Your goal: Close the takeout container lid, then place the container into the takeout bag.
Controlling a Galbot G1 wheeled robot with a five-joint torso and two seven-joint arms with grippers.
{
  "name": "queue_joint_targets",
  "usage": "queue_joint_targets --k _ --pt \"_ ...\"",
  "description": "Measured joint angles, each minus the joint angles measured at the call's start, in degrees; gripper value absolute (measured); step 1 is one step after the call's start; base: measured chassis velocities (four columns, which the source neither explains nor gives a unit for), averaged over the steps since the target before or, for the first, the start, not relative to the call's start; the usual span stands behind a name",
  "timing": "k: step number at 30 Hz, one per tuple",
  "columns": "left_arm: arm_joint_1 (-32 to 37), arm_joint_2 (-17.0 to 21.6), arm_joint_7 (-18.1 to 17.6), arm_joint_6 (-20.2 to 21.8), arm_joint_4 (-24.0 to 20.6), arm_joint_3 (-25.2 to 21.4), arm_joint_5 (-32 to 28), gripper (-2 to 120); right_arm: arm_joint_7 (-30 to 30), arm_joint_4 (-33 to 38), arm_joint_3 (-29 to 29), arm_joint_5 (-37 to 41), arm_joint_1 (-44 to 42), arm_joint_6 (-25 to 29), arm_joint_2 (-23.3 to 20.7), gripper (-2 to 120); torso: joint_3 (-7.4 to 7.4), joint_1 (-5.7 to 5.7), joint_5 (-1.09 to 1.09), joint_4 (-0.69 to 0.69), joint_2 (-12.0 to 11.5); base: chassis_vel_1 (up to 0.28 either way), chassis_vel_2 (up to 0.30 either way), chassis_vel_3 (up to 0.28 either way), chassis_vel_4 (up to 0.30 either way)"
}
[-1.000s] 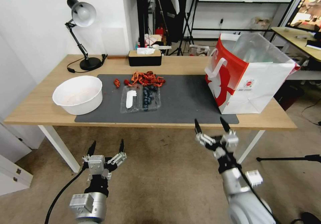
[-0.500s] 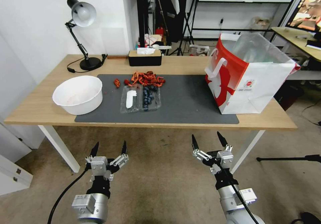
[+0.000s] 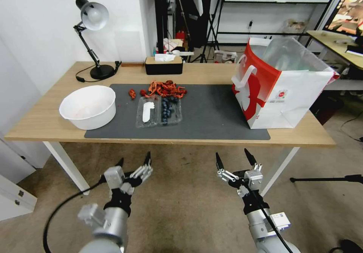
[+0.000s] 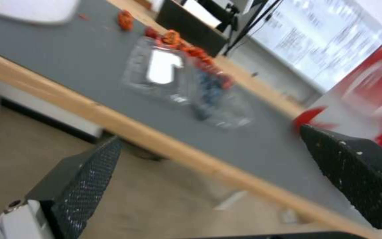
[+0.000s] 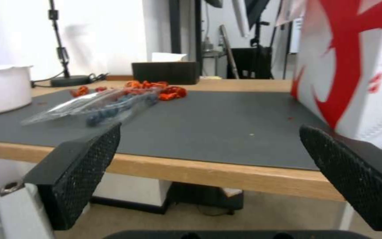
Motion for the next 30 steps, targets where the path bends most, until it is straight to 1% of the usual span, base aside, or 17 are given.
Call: queue_joint_targets --k 3,4,6,7,8,9,11,12,15,16,19,20,23,24,27,28,30 --pt "-4.9 0.4 -4.5 3.4 -2.2 -0.8 -14.8 100 -0.2 -0.2 -0.9 0.3 0.9 -0.6 -1.1 100 0.00 0.00 0.00 0.00 0.0 0.000 0.000 0.000 0.000" --pt "-4.9 0.4 -4.5 3.4 -2.2 -0.8 -14.8 100 -0.2 -0.2 -0.9 0.3 0.9 -0.6 -1.1 100 0.00 0.00 0.00 0.00 0.0 0.000 0.000 0.000 0.000" --pt "-9.2 0.5 -8.0 4.2 -2.3 -1.0 -23.2 100 -0.3 -0.2 -1.1 0.3 0.9 -0.8 -1.6 100 0.00 0.00 -0.02 -0.01 0.0 0.000 0.000 0.000 0.000" --pt "-10.7 0.6 -8.8 4.3 -2.0 -1.0 -25.1 100 -0.3 -0.2 -1.1 0.3 0.7 -0.8 -1.6 100 0.00 0.00 -0.01 0.00 0.0 0.000 0.000 0.000 0.000" --pt "-10.7 0.6 -8.8 4.3 -2.0 -1.0 -25.1 100 -0.3 -0.2 -1.1 0.3 0.7 -0.8 -1.6 100 0.00 0.00 -0.01 0.00 0.0 0.000 0.000 0.000 0.000" --pt "-13.6 0.8 -10.1 4.3 -0.6 -0.7 -27.8 100 -0.3 0.1 -0.8 0.0 0.0 -0.8 -1.5 100 0.00 0.00 -0.02 -0.02 0.0 0.000 0.000 0.000 0.000" --pt "-17.0 1.2 -11.3 4.3 2.0 -0.1 -30.3 100 -0.3 0.6 -0.2 -0.4 -1.1 -0.7 -1.3 100 0.00 0.00 -0.02 -0.03 0.0 0.000 0.000 0.000 0.000" --pt "-17.0 1.2 -11.3 4.3 2.0 -0.1 -30.3 100 -0.3 0.6 -0.2 -0.4 -1.1 -0.7 -1.3 100 0.00 0.00 -0.02 -0.03 0.0 0.000 0.000 0.000 0.000" --pt "-21.2 1.7 -12.9 4.3 5.9 1.0 -33.2 100 -0.3 1.1 0.4 -1.4 -2.2 -0.6 -0.6 100 0.00 0.00 -0.01 -0.01 0.0 0.000 0.000 0.000 0.000" --pt "-21.2 1.7 -12.9 4.3 5.9 1.0 -33.2 100 -0.3 1.1 0.4 -1.4 -2.2 -0.6 -0.6 100 0.00 0.00 -0.01 -0.01 0.0 0.000 0.000 0.000 0.000" --pt "-25.7 1.8 -14.7 3.8 9.9 2.6 -34.0 100 -0.3 1.2 0.5 -2.7 -3.0 -0.3 0.3 100 0.00 0.00 -0.01 -0.02 0.0 0.000 0.000 0.000 0.000" --pt "-25.7 1.8 -14.7 3.8 9.9 2.6 -34.0 100 -0.3 1.2 0.5 -2.7 -3.0 -0.3 0.3 100 0.00 0.00 -0.01 -0.02 0.0 0.000 0.000 0.000 0.000" --pt "-29.2 1.7 -16.2 3.0 13.7 4.2 -34.4 100 -0.2 0.9 0.4 -4.1 -3.7 0.2 1.3 100 0.00 0.00 -0.01 -0.02 0.0 0.000 0.000 0.000 0.000" --pt "-29.2 1.7 -16.2 3.0 13.7 4.2 -34.4 100 -0.2 0.9 0.4 -4.1 -3.7 0.2 1.3 100 0.00 0.00 -0.01 -0.02 0.0 0.000 0.000 0.000 0.000" --pt "-32.4 1.1 -17.2 1.7 17.4 5.7 -34.3 100 -0.2 0.8 0.5 -4.8 -4.2 0.5 1.9 100 0.00 0.00 -0.02 -0.01 0.0 0.000 0.000 0.000 0.000" --pt "-32.4 1.1 -17.2 1.7 17.4 5.7 -34.3 100 -0.2 0.8 0.5 -4.8 -4.2 0.5 1.9 100 0.00 0.00 -0.02 -0.01 0.0 0.000 0.000 0.000 0.000" --pt "-34.2 0.7 -17.7 1.2 19.1 6.3 -34.1 100 -0.1 0.8 0.7 -5.0 -4.4 0.7 2.2 100 0.01 0.00 -0.01 -0.02 0.0 0.000 0.000 0.000 0.000"
